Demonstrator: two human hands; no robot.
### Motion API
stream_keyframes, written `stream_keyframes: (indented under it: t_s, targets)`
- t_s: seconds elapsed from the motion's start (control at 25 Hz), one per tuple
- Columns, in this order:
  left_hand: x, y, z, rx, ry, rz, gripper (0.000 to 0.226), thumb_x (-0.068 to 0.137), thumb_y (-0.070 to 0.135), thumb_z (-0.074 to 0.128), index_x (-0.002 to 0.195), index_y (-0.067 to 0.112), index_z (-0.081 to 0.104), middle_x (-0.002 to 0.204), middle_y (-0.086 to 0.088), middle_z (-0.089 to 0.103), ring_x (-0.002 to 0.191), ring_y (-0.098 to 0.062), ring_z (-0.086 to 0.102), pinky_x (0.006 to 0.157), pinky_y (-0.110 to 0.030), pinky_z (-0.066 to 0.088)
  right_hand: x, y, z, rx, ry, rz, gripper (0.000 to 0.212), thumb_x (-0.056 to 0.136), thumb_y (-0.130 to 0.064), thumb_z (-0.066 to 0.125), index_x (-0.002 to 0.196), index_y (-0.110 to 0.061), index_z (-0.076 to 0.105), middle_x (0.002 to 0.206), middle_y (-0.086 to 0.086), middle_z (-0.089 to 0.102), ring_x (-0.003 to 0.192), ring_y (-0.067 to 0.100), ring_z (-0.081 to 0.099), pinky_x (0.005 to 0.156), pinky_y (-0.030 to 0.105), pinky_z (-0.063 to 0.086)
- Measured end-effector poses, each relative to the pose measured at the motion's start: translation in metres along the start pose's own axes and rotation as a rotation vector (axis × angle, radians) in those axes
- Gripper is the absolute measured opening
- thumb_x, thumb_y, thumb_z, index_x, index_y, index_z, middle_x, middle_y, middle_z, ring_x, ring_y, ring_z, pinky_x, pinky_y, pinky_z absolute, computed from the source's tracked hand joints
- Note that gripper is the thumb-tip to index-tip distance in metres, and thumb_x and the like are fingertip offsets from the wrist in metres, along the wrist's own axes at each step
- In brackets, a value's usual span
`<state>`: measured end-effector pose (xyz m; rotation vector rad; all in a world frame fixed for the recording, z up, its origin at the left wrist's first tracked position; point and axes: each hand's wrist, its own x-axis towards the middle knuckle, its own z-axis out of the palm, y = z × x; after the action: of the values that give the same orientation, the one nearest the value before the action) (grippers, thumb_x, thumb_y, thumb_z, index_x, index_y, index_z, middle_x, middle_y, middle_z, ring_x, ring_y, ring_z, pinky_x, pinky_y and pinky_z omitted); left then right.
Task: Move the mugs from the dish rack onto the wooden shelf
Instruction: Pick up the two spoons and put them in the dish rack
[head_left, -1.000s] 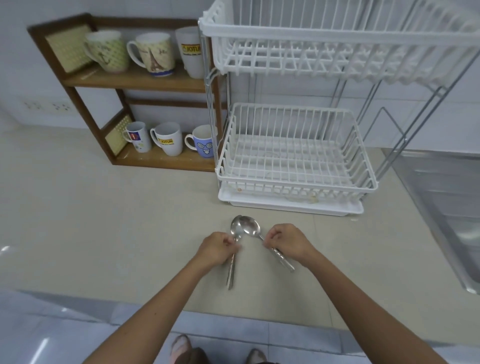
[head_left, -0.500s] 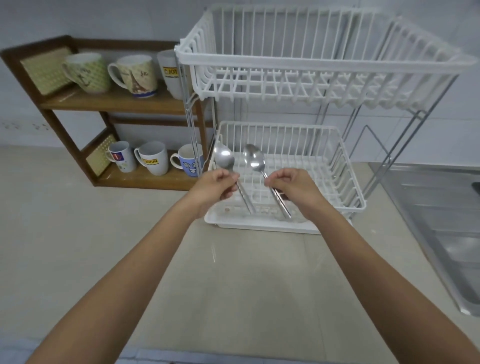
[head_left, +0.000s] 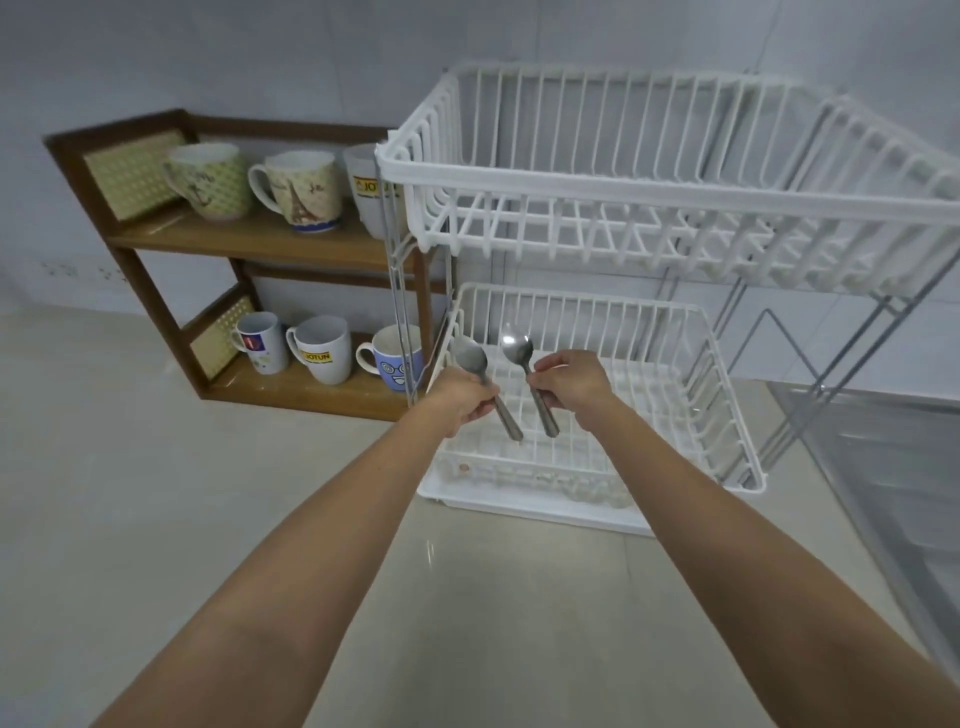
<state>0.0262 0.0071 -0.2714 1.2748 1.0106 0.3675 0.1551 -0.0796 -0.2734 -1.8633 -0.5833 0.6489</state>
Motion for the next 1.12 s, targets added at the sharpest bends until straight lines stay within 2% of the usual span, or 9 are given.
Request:
stream_keyframes:
  t_s: [0.08, 0.24, 0.36, 0.48, 0.6, 0.72, 0.84, 0.96, 1.12]
  targets:
    - [0.01, -0.006, 0.004, 0.074, 0.009, 0.003, 0.013, 0.089, -0.001, 0.059, 0.079, 0.006, 0.056, 0.084, -0.008, 0.057, 0.07, -0.012, 0.056, 0.059, -0.017, 0.054, 0.009, 0.007, 0.007, -0.045, -0.004, 0.03, 0.017, 0.075, -0.001, 0.074, 0.074, -0.013, 0.063, 0.08, 0.013, 0.068, 0.065, 0.02, 0.066, 0.063, 0.03, 0.058]
    - [0.031, -0.018, 0.008, 0.143, 0.034, -0.001, 0.008, 0.089, -0.005, 0.058, 0.092, 0.001, 0.055, 0.099, -0.016, 0.053, 0.092, -0.023, 0.056, 0.087, -0.03, 0.052, 0.022, 0.028, 0.017, -0.125, -0.015, 0.082, 0.02, 0.077, 0.001, 0.071, 0.07, -0.015, 0.061, 0.085, 0.016, 0.067, 0.075, 0.025, 0.066, 0.074, 0.038, 0.06]
    - [0.041, -0.028, 0.01, 0.172, 0.065, -0.046, 0.009, 0.088, -0.005, 0.059, 0.083, 0.001, 0.054, 0.099, -0.015, 0.053, 0.093, -0.024, 0.056, 0.088, -0.033, 0.052, 0.028, 0.045, 0.024, -0.142, -0.034, 0.111, 0.019, 0.076, 0.001, 0.07, 0.07, -0.014, 0.062, 0.085, 0.016, 0.067, 0.076, 0.026, 0.066, 0.075, 0.04, 0.06]
    - [0.047, -0.039, 0.01, 0.208, 0.084, -0.081, 0.023, 0.087, -0.004, 0.061, 0.067, 0.004, 0.052, 0.093, -0.015, 0.055, 0.091, -0.026, 0.058, 0.091, -0.037, 0.053, 0.029, 0.053, 0.027, -0.145, -0.009, 0.111, 0.019, 0.075, 0.0, 0.07, 0.068, -0.016, 0.063, 0.08, 0.013, 0.068, 0.072, 0.024, 0.066, 0.074, 0.041, 0.06]
    - [0.052, -0.042, 0.01, 0.219, 0.097, -0.09, 0.025, 0.086, -0.004, 0.062, 0.064, 0.003, 0.052, 0.088, -0.015, 0.056, 0.089, -0.026, 0.06, 0.087, -0.035, 0.054, 0.03, 0.054, 0.028, -0.187, -0.03, 0.062, 0.019, 0.075, -0.002, 0.07, 0.067, -0.017, 0.063, 0.08, 0.01, 0.069, 0.078, 0.025, 0.067, 0.074, 0.04, 0.06]
    - [0.053, -0.04, 0.008, 0.374, 0.123, -0.05, 0.005, 0.085, 0.0, 0.064, 0.085, -0.005, 0.065, 0.094, -0.021, 0.064, 0.095, -0.029, 0.066, 0.09, -0.041, 0.055, 0.027, 0.056, 0.03, -0.269, -0.038, 0.001, 0.016, 0.075, -0.007, 0.069, 0.067, -0.02, 0.063, 0.074, 0.003, 0.067, 0.081, 0.025, 0.067, 0.076, 0.038, 0.058]
    - [0.053, -0.04, 0.01, 0.511, 0.142, -0.009, 0.026, 0.086, 0.007, 0.064, 0.106, -0.01, 0.063, 0.11, -0.025, 0.067, 0.102, -0.034, 0.067, 0.088, -0.042, 0.056, 0.025, 0.057, 0.032, -0.356, -0.033, -0.049, 0.011, 0.076, -0.011, 0.066, 0.07, -0.019, 0.063, 0.071, -0.004, 0.063, 0.076, 0.018, 0.061, 0.068, 0.027, 0.049]
    - [0.05, -0.04, 0.012, 0.681, 0.2, 0.019, 0.04, 0.084, 0.017, 0.068, 0.118, -0.001, 0.056, 0.117, -0.019, 0.064, 0.106, -0.032, 0.064, 0.09, -0.04, 0.054, 0.025, 0.058, 0.032, -0.394, -0.03, -0.07, 0.002, 0.078, -0.012, 0.065, 0.077, -0.014, 0.066, 0.081, 0.002, 0.068, 0.076, 0.014, 0.057, 0.066, 0.023, 0.042]
    - [0.047, -0.039, 0.015, 0.835, 0.234, 0.051, 0.05, 0.082, 0.02, 0.067, 0.125, 0.005, 0.045, 0.118, -0.015, 0.062, 0.108, -0.032, 0.06, 0.081, -0.035, 0.049, 0.022, 0.055, 0.035, -0.582, -0.015, -0.067, 0.011, 0.083, -0.019, 0.062, 0.084, -0.009, 0.066, 0.082, 0.007, 0.069, 0.076, 0.023, 0.064, 0.067, 0.033, 0.054]
